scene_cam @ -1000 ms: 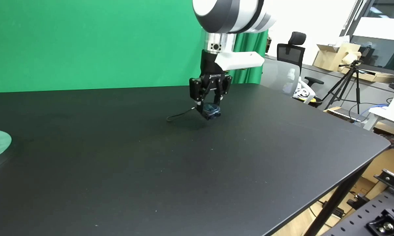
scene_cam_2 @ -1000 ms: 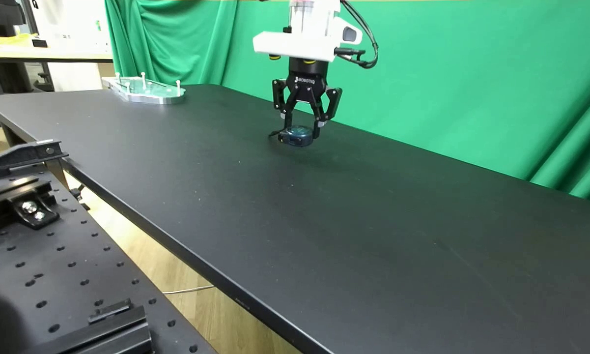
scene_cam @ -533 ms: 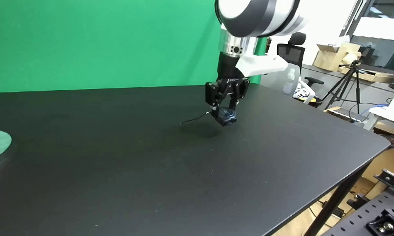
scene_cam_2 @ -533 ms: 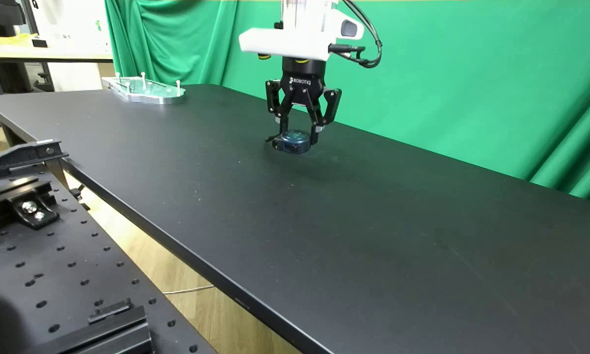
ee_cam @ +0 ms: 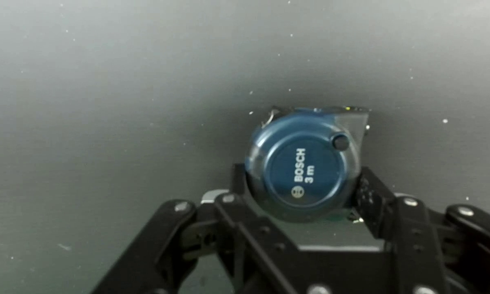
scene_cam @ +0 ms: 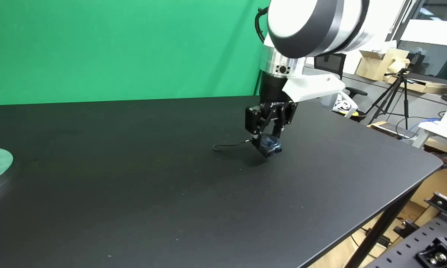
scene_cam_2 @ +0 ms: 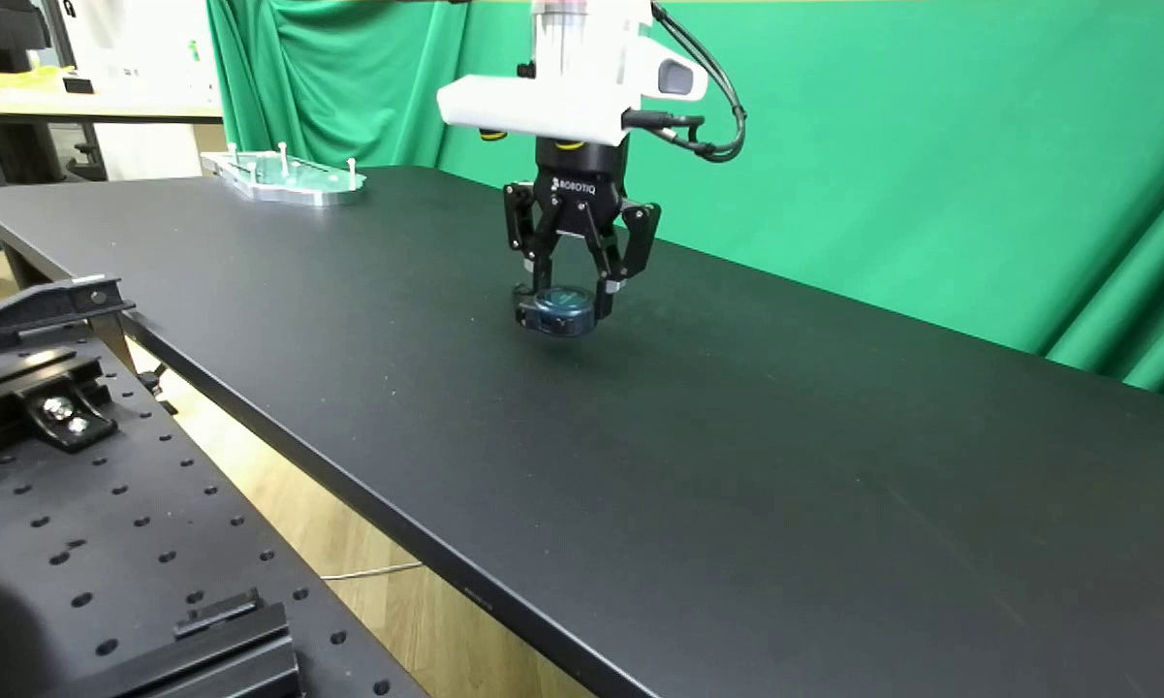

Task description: Move the measuring tape

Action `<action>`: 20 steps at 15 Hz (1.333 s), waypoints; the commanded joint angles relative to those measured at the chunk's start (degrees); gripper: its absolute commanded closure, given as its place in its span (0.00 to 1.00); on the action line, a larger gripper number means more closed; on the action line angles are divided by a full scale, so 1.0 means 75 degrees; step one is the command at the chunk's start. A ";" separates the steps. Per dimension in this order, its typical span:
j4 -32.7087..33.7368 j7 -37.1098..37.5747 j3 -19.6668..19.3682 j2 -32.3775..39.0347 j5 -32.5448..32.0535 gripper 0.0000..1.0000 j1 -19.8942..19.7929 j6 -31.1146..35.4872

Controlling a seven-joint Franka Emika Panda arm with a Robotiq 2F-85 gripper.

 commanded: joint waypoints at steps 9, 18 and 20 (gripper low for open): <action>-0.0098 -0.0100 0.0182 -0.0125 0.0361 0.00 -0.0102 0.0009; -0.0424 0.0286 -0.0119 -0.0769 -0.0409 0.00 0.0257 -0.0079; -0.0511 0.0036 0.0079 -0.0952 -0.0284 0.00 0.0136 -0.0263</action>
